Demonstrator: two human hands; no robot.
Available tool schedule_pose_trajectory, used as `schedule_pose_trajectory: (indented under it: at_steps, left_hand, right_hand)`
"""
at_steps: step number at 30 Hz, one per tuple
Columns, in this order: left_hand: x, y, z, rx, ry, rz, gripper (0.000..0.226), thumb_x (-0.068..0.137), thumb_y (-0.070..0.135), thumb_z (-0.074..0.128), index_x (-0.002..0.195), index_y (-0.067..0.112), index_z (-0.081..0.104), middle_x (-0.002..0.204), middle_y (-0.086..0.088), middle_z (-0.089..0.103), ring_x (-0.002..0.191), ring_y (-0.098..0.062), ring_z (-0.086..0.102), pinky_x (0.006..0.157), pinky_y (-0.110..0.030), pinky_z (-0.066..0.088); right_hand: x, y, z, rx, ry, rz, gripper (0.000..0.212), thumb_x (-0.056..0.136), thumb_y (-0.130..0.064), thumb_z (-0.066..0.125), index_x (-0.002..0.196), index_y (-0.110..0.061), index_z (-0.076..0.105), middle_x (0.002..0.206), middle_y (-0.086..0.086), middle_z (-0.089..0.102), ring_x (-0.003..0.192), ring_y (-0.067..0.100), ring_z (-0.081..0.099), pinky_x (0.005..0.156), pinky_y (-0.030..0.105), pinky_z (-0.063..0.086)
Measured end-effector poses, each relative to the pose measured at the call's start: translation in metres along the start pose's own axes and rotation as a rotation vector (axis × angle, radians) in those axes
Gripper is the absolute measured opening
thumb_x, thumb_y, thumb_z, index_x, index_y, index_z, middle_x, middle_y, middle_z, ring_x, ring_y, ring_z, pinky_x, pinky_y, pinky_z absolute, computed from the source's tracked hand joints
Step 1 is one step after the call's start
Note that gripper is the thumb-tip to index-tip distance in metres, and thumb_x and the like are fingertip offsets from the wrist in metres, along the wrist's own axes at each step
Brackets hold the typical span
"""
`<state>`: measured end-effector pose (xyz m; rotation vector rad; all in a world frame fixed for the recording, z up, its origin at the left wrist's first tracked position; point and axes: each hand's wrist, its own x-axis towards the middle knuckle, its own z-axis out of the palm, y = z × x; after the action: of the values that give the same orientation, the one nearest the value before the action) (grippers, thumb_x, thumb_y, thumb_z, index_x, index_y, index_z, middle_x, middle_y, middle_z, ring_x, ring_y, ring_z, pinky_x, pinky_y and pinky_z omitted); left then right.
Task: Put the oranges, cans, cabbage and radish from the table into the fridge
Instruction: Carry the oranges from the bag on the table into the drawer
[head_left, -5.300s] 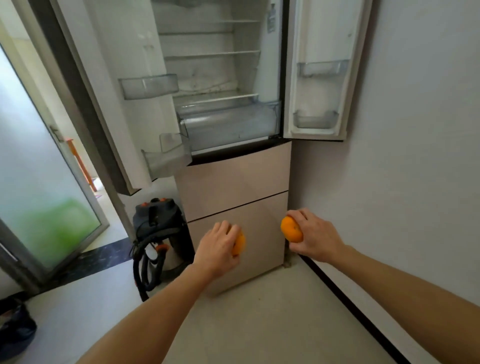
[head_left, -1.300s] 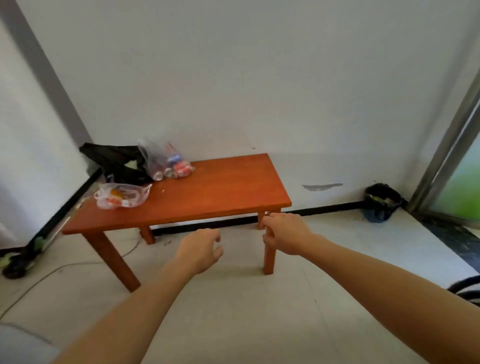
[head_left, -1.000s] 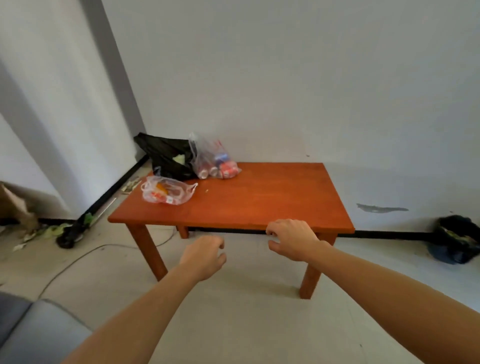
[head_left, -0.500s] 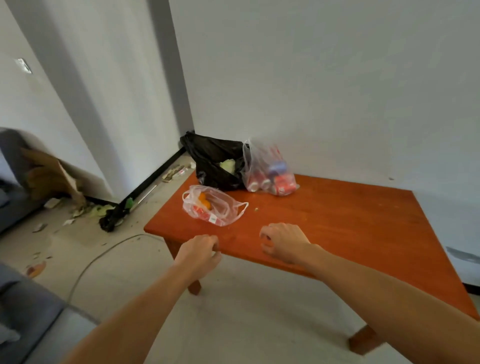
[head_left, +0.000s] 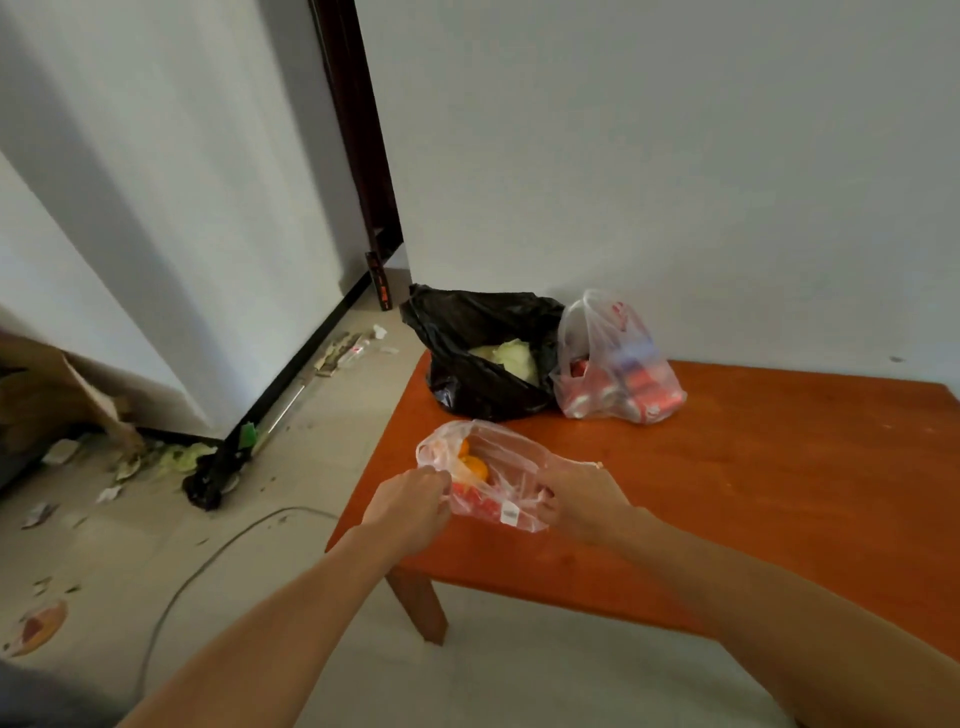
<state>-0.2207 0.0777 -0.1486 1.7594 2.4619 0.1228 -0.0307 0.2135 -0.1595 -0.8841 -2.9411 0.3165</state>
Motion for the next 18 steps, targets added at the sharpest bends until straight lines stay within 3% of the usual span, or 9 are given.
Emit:
schedule_pose_trajectory:
  at_steps: [5, 10, 13, 15, 18]
  left_hand:
    - [0.062, -0.020, 0.021, 0.006, -0.073, 0.084, 0.023, 0.097, 0.022, 0.046, 0.115, 0.020, 0.060, 0.120, -0.002, 0.060, 0.104, -0.022, 0.061, 0.084, -0.036, 0.054]
    - [0.136, -0.030, 0.057, -0.021, -0.170, 0.204, 0.033, 0.090, 0.003, 0.048, 0.116, 0.017, 0.063, 0.122, 0.001, 0.060, 0.117, -0.018, 0.054, 0.098, -0.036, 0.045]
    - [0.178, -0.041, 0.080, 0.031, -0.277, 0.288, 0.035, 0.088, 0.002, 0.047, 0.116, 0.015, 0.063, 0.125, 0.000, 0.061, 0.119, -0.017, 0.053, 0.101, -0.032, 0.043]
    - [0.198, -0.051, 0.091, 0.083, -0.318, 0.320, 0.036, 0.087, 0.003, 0.045, 0.114, 0.018, 0.063, 0.122, 0.001, 0.063, 0.115, -0.018, 0.055, 0.098, -0.033, 0.043]
    - [0.220, -0.066, 0.095, 0.188, -0.310, 0.335, 0.026, 0.091, 0.010, 0.044, 0.105, 0.021, 0.063, 0.110, 0.002, 0.065, 0.108, -0.020, 0.056, 0.097, -0.035, 0.038]
  right_hand:
    - [0.049, 0.001, 0.030, 0.066, -0.067, 0.053, 0.019, 0.088, -0.034, 0.057, 0.101, -0.024, 0.068, 0.106, -0.006, 0.066, 0.098, 0.013, 0.059, 0.079, 0.024, 0.043]
    - [0.094, 0.017, 0.059, 0.148, -0.060, 0.091, 0.023, 0.092, -0.030, 0.049, 0.097, -0.020, 0.069, 0.106, -0.006, 0.068, 0.098, 0.013, 0.058, 0.071, 0.020, 0.033]
    - [0.122, 0.027, 0.087, 0.197, -0.068, 0.142, 0.025, 0.091, -0.027, 0.047, 0.098, -0.021, 0.071, 0.102, -0.006, 0.070, 0.094, 0.013, 0.060, 0.080, 0.026, 0.045]
    - [0.143, 0.030, 0.109, 0.203, -0.087, 0.166, 0.034, 0.089, -0.031, 0.041, 0.113, -0.028, 0.066, 0.112, -0.006, 0.069, 0.096, 0.015, 0.062, 0.081, 0.037, 0.052]
    - [0.168, 0.026, 0.130, 0.202, -0.153, 0.160, 0.044, 0.090, -0.045, 0.036, 0.128, -0.032, 0.054, 0.130, -0.004, 0.059, 0.107, 0.018, 0.061, 0.085, 0.040, 0.053]
